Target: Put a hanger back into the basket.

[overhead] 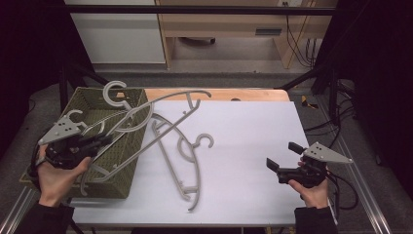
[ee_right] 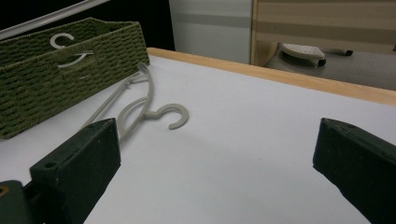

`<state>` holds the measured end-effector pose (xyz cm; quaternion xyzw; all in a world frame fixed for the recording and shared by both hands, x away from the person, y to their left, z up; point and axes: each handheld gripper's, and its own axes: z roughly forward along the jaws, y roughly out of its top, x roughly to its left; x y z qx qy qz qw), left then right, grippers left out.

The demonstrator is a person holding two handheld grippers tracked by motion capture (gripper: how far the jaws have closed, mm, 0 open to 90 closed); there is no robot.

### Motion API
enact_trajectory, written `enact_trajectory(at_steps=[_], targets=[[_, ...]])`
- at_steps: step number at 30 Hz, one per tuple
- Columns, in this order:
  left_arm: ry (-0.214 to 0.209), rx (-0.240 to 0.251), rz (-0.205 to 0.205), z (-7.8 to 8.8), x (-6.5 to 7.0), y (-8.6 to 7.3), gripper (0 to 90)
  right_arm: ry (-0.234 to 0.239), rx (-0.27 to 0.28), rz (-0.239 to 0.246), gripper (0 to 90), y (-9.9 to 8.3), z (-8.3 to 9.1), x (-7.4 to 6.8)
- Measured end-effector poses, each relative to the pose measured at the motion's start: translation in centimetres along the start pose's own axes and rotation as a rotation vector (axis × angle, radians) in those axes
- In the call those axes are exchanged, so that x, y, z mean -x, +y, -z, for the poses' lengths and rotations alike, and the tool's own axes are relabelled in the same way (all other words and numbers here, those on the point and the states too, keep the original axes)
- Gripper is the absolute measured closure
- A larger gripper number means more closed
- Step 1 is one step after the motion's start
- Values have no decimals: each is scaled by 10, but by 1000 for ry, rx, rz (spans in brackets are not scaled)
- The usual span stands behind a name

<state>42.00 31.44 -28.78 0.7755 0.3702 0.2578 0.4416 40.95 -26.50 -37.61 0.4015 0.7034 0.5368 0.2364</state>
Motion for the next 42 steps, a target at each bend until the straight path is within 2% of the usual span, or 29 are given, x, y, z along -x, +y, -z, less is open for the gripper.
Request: enact_trajectory(at_steps=[3, 5, 6, 7, 8, 9, 10, 11, 12, 13, 14, 15, 16, 17, 18, 23, 26, 35, 42], targets=[[14, 10, 9, 1, -12, 3, 817, 0, -1, 0, 11, 0, 0, 0], [24, 13, 11, 1, -15, 3, 817, 2, -1, -3, 11, 0, 0, 0], [52, 9, 5, 2, -22, 5, 817, 0, -1, -1, 11, 0, -1, 1], [52, 9, 5, 2, -22, 5, 817, 0, -1, -1, 11, 0, -1, 1], [71, 5, 2, 3, -30, 7, 817, 1, -2, 0, 11, 0, -1, 1], [71, 5, 2, 3, -30, 7, 817, 1, -2, 1, 11, -1, -1, 1], [87, 5, 3, 5, -39, 9, 817, 3, -2, -1, 11, -1, -1, 1], [87, 5, 3, 5, -39, 9, 817, 3, -2, -1, 11, -1, -1, 1], [102, 6, 2, 6, -47, 9, 817, 3, -3, -1, 11, -1, -1, 1], [102, 6, 2, 6, -47, 9, 817, 3, -3, -1, 11, -1, -1, 1], [116, -3, 21, 6, -55, 8, 817, 1, -4, -1, 11, -1, -1, 1], [116, -3, 21, 6, -55, 8, 817, 1, -4, -1, 11, -1, -1, 1], [136, -14, 29, 6, -62, 7, 817, 1, -4, -2, 11, -1, -2, 1], [136, -14, 29, 6, -62, 7, 817, 1, -4, -2, 11, -1, -2, 1], [144, -20, 39, 6, -69, 4, 817, 1, -5, -4, 11, -1, -2, 1], [159, -42, 43, 6, -81, -2, 817, -1, -10, -6, 11, -2, -3, 1], [190, -67, 34, 7, -89, -5, 817, 0, -12, -3, 11, -2, -3, 2], [195, -76, 37, 12, -106, -17, 816, -3, -12, -3, 11, -2, -3, 2], [204, -68, 65, 16, -118, -32, 816, -5, -17, -4, 11, -3, -5, 2]])
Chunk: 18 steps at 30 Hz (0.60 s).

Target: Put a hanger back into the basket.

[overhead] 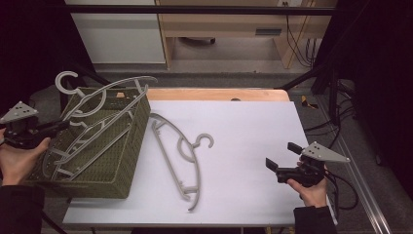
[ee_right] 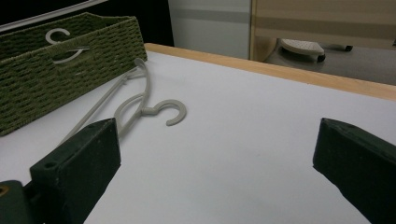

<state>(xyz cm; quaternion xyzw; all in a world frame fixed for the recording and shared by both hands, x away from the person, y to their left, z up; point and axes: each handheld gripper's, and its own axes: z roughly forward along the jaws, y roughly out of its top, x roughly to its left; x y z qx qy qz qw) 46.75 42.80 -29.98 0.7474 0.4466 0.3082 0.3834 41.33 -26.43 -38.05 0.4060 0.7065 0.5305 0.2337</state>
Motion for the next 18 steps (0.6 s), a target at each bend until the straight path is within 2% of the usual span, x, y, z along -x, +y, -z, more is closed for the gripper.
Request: enact_trajectory(at_steps=[6, 18], targets=[[24, -6, 26, 0, -11, -10, 816, -1, -1, -3, 11, 0, -1, 0], [71, -66, 10, 0, -27, -23, 816, 1, -1, -4, 11, 0, -1, -1]])
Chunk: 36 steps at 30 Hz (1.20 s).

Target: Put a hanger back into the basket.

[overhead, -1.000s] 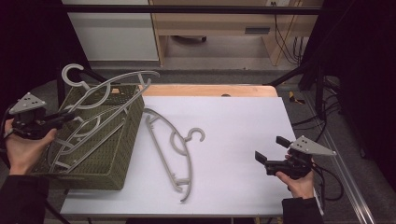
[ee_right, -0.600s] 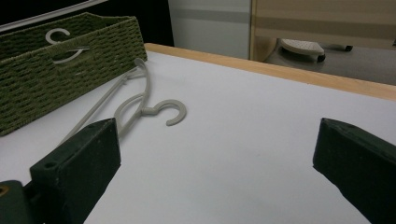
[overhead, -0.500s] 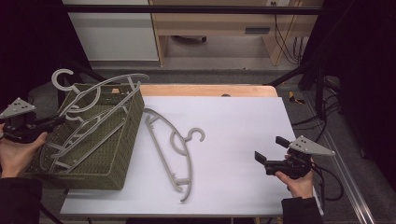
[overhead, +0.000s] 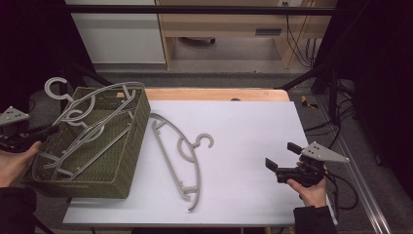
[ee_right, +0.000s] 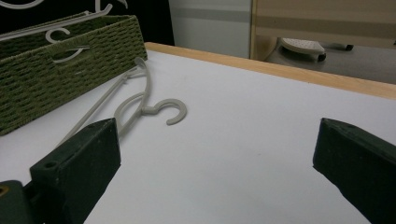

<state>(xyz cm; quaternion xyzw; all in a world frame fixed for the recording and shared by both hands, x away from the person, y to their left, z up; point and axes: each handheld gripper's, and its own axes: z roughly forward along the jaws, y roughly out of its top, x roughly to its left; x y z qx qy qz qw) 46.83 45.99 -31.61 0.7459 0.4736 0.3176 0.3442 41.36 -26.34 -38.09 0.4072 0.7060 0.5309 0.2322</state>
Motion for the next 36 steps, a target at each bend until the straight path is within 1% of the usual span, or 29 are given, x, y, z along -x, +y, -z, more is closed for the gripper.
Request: enact_trajectory(at_steps=[5, 10, 12, 13, 15, 17, 25, 29, 30, 31, 33, 34, 36], targets=[[21, -33, -8, -2, -4, -4, 816, 1, -2, -2, 11, 0, -1, 0], [37, -62, -28, -6, -2, -5, 815, 2, -5, 4, 11, 0, -1, 0], [48, -79, -47, -9, 0, -5, 815, 3, -5, 3, 11, -1, -1, -1], [57, -89, -62, -11, 2, -5, 815, 2, -5, 3, 11, -1, -1, 0], [66, -104, -72, -14, 4, -5, 815, 3, -6, 4, 11, -1, -2, -1], [68, -110, -77, -16, 5, -4, 814, 5, -4, 0, 11, -1, -2, -1], [76, -109, -90, -24, 13, 2, 814, 3, -8, 1, 11, -1, -3, -1], [77, -117, -64, -33, 13, -5, 815, 4, -6, 3, 11, -1, -3, -1], [68, -115, -40, -36, 12, -10, 815, 4, -7, 2, 11, -1, -3, -1], [63, -114, -24, -37, 10, -13, 815, 4, -7, 3, 11, -1, -3, -1], [54, -113, -3, -39, 9, -17, 814, 4, -7, 3, 11, -1, -3, -1], [50, -123, 12, -40, 8, -19, 814, 3, -7, 2, 11, -1, -3, -1], [50, -143, 27, -43, 8, -21, 813, 6, -7, 1, 11, -1, -3, -1]])
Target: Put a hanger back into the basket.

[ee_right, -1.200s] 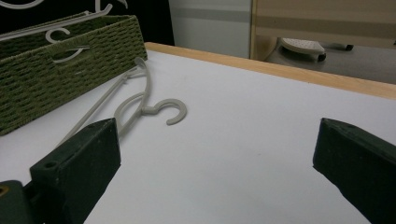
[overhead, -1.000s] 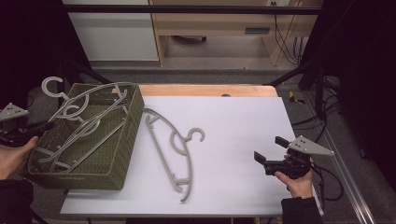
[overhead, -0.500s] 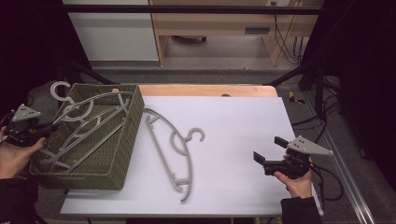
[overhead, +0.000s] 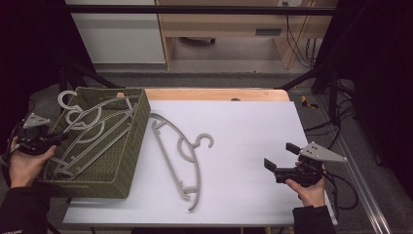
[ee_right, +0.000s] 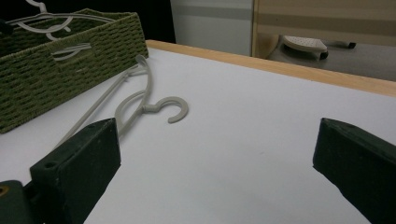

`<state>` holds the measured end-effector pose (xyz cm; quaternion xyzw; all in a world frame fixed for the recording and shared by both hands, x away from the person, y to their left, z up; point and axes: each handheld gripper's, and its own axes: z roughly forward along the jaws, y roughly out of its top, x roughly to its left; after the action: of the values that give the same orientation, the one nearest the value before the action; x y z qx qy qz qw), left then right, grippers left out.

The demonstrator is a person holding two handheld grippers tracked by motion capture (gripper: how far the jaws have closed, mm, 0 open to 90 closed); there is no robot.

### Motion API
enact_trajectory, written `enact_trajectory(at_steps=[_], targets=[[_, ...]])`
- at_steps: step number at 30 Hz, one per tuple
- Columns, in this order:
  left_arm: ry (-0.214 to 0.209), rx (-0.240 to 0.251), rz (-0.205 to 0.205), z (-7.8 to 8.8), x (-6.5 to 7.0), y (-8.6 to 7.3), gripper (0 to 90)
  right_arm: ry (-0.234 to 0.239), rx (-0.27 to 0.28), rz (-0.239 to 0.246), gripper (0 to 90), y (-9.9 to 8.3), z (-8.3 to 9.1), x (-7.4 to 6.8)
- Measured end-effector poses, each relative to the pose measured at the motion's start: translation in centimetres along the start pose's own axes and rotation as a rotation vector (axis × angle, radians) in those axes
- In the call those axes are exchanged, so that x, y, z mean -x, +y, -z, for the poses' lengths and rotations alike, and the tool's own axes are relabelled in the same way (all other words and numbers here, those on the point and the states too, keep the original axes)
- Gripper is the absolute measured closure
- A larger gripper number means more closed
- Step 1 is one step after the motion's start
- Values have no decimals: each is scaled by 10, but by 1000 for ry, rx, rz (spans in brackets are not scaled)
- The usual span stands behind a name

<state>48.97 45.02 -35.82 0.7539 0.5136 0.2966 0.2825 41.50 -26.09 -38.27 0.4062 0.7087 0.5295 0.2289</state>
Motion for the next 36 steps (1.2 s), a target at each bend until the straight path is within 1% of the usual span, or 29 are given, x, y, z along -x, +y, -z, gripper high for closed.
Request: enact_trajectory(at_steps=[2, 4, 5, 6, 7, 9, 10, 13, 15, 17, 18, 20, 22, 23, 24, 25, 26, 27, 28, 30, 31, 33, 36], targets=[[-2, -25, 10, -3, 0, -2, 812, -1, -2, 0, 11, 0, 0, -1], [-11, -31, 9, -6, -1, -4, 812, -2, 0, 1, 11, 0, 0, -1], [-18, -34, 3, -7, 0, -4, 812, -2, 0, 3, 11, 0, 0, 0], [-12, -49, -17, -9, 3, -3, 812, -2, 2, 4, 11, 0, 0, 0], [20, -78, -48, -13, 7, -1, 811, -2, 2, 2, 11, 0, 1, 0], [19, -102, -54, -17, 10, 1, 812, -2, 1, 4, 11, 0, 1, 0], [36, -119, -57, -18, 11, 2, 811, -2, 1, 3, 11, 0, 2, 0], [30, -132, -27, -19, 9, 0, 808, -3, 5, 2, 11, 1, 2, 0], [39, -144, -16, -19, 8, -2, 787, -2, 4, 2, 11, 1, 2, 0], [37, -137, -3, -17, 6, -4, 745, -2, 6, 3, 11, 1, 2, 0], [37, -135, 0, -15, 6, -4, 742, -1, 8, 4, 11, 1, 2, -1], [23, -111, 23, -9, 4, -5, 730, 3, 3, 8, 11, 1, 2, -1], [9, -75, 45, -2, 3, -4, 694, 1, 6, 4, 11, 1, 1, -2], [-4, -43, 63, 3, 4, -4, 668, 2, 6, 5, 11, 2, 1, -2], [-13, -22, 72, 6, 4, -3, 639, 6, 6, 7, 10, 2, 2, -2], [-34, 19, 89, 11, 7, -3, 620, 7, 9, 2, 11, 2, 2, -2], [-49, 40, 94, 14, 9, -3, 600, 6, 14, 3, 10, 3, 2, -2], [-68, 75, 106, 17, 14, -3, 578, 6, 15, 2, 10, 3, 2, -3], [-82, 94, 108, 20, 18, -2, 557, 8, 15, 1, 10, 3, 2, -3], [-112, 125, 94, 25, 25, -1, 517, 12, 19, 2, 10, 4, 2, -4], [-117, 150, 95, 27, 30, 0, 495, 12, 20, 4, 10, 4, 2, -5], [-157, 198, 103, 31, 40, 2, 446, 14, 18, 5, 10, 5, 2, -6], [-194, 257, 98, 35, 58, 4, 389, 17, 17, 2, 10, 5, 0, -8]])
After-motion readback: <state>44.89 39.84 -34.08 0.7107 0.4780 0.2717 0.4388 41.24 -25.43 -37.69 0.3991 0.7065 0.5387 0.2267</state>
